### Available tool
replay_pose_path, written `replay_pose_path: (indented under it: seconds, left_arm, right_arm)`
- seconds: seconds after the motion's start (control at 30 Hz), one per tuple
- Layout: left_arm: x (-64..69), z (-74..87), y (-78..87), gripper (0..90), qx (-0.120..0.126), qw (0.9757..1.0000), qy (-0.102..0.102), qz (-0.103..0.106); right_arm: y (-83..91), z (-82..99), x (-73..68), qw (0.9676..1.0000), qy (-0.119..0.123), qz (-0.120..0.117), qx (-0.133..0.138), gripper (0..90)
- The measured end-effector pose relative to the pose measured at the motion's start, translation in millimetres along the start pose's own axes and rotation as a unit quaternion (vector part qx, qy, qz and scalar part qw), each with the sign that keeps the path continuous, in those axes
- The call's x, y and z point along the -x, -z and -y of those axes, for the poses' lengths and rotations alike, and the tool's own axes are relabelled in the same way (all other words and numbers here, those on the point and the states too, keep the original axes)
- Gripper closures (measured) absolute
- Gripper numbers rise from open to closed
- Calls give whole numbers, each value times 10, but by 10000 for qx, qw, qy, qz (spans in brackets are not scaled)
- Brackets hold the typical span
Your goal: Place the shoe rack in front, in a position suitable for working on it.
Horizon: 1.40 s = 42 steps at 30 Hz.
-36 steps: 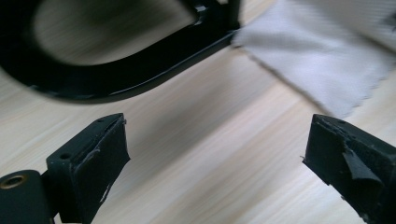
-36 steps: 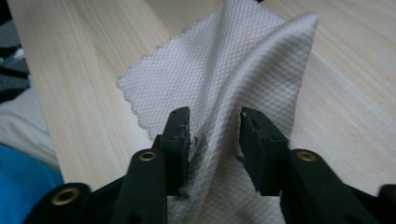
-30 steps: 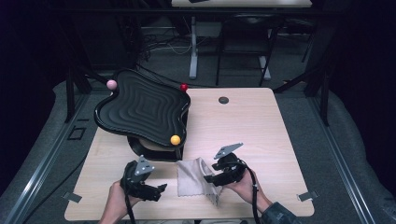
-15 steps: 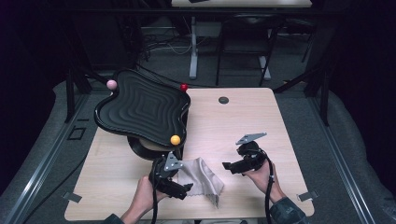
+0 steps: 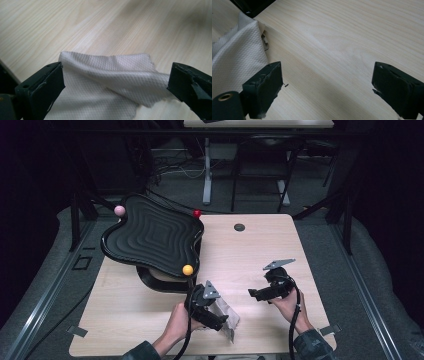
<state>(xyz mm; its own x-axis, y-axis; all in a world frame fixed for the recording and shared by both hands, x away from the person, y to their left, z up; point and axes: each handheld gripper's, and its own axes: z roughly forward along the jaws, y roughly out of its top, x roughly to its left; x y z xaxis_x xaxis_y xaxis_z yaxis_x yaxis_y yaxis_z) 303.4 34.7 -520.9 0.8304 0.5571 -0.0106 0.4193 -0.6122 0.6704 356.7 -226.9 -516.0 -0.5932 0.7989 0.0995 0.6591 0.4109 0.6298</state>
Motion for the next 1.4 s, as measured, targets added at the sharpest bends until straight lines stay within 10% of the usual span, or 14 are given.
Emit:
replay_pose_path:
  seconds: [0.4, 0.73, 1.13, 1.4]
  left_arm:
    - [-33, 158, -461, 187, -599, 9981, 44, 105]
    - [8, 185, -459, 279, -539, 9984, 118, 138]
    - [29, 247, -429, 772, -175, 9983, 343, 445]
    - [60, 249, -376, 823, -169, 9983, 283, 489]
  right_arm:
    - [11, 33, 83, 9999, -90, 52, -51, 94]
    - [-2, 39, 92, 9999, -97, 36, -92, 103]
    - [-4, 40, 100, 9999, -75, 87, -110, 111]
    - [13, 46, 98, 9997, -16, 216, -60, 111]
